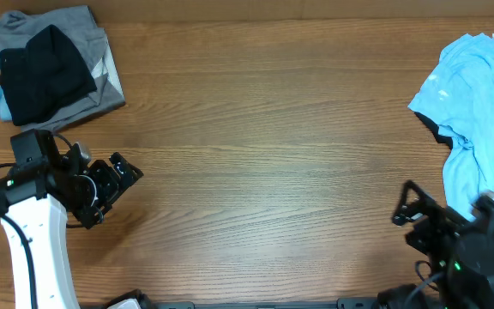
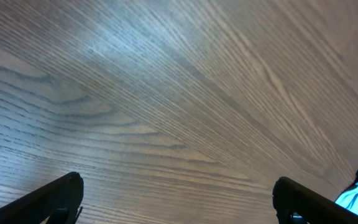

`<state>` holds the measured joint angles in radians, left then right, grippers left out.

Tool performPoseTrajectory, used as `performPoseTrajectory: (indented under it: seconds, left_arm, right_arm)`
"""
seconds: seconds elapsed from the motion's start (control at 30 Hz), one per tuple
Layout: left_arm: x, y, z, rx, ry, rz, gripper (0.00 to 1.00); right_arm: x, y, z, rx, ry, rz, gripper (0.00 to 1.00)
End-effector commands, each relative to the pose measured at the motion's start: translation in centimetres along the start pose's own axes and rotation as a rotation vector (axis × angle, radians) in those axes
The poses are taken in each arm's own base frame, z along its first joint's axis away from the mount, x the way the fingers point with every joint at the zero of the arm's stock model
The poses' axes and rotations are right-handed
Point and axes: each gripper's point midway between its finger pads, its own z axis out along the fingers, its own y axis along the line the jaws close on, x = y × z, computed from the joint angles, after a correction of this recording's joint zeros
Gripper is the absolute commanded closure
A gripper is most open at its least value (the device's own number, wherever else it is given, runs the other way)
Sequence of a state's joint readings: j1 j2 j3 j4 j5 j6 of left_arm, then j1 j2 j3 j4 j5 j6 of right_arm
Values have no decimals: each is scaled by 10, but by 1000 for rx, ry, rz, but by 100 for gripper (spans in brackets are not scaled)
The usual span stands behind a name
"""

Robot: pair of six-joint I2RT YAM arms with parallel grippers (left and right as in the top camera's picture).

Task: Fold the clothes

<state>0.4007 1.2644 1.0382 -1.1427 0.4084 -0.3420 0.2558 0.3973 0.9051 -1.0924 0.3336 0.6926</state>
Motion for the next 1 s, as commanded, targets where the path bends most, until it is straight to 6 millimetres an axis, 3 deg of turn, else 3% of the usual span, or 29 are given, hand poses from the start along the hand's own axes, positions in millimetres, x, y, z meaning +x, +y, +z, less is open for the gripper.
performPoseTrajectory:
  seconds: [0.0, 0.07, 0.1, 0.23, 0.3, 0.77, 0.97]
  left_arm:
    - [0, 5, 11, -10, 45, -38, 0]
    - [0, 6, 14, -15, 59, -44, 0]
    - [0, 8, 19, -23, 81, -54, 0]
    - [0, 11, 24, -30, 101, -64, 0]
    - [0, 11, 24, -31, 104, -65, 0]
    - [0, 11, 24, -31, 104, -65, 0]
    - [0, 11, 24, -31, 104, -65, 0]
  right_arm:
    - [-1, -17, 1, 6, -96, -37, 0]
    - [2, -14, 9, -31, -112, -87, 0]
    - [15, -2, 28, -130, -110, -219, 0]
    - [31, 17, 58, -307, -191, -380, 0]
    - [35, 19, 65, -344, -239, -390, 0]
    - [51, 16, 93, -457, -432, -420, 0]
    - [67, 8, 103, -422, -364, -492, 0]
